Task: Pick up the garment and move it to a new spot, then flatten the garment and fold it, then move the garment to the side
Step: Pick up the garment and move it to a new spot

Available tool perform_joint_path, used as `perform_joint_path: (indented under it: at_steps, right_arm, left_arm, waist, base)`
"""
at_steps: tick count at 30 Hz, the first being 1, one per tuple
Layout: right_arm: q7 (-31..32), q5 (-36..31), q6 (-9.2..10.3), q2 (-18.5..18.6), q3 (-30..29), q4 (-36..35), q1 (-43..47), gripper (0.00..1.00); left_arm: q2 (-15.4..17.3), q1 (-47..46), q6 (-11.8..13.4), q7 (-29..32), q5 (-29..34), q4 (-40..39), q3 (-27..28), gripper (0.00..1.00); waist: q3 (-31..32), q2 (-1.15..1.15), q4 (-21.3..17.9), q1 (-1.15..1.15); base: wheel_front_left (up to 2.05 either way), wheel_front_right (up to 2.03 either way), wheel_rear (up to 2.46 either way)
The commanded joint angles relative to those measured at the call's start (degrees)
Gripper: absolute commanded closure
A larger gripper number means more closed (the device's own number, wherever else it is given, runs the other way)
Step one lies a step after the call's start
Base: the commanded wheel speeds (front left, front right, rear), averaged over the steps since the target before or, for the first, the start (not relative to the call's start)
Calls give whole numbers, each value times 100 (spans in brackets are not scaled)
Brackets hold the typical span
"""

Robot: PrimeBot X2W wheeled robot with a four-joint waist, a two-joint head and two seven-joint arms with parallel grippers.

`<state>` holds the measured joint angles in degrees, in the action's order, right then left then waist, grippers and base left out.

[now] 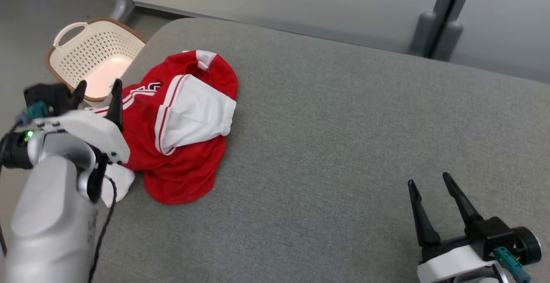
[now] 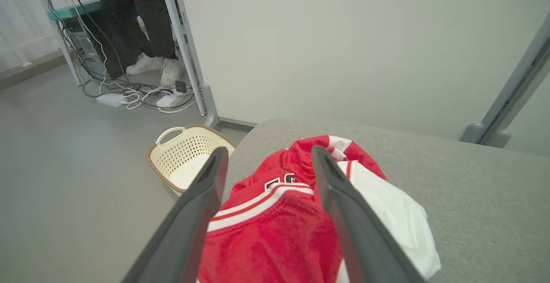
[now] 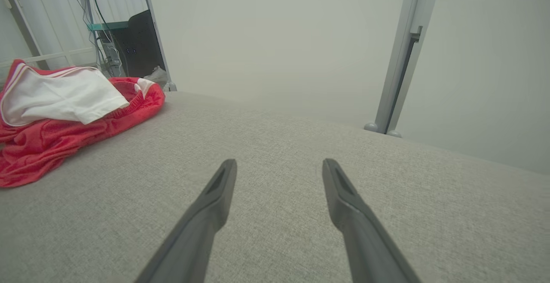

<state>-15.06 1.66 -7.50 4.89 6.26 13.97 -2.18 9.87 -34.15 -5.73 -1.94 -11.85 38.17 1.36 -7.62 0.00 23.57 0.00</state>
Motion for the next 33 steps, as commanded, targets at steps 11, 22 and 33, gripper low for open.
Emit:
perform_joint_path:
  at_steps: [11,22,33]
  right_arm:
    - [-16,-65,2,274,-61,-203,-426,0]
    - [-16,-75,2,317,-89,-256,-705,0]
    - [-16,24,2,239,-122,-56,-740,0]
  left_arm:
    - [434,-1921,-82,2599,-649,2225,224,0]
    - [427,-1915,2,2833,-875,3111,302,0]
    - [607,-2067,-150,963,-950,2812,217,100]
  waist:
    - [-1032,0,-715,0]
    - [-1480,0,-797,0]
    - [-1087,0,-743,0]
  base:
    - [0,0,0]
    - [0,0,0]
    - [0,0,0]
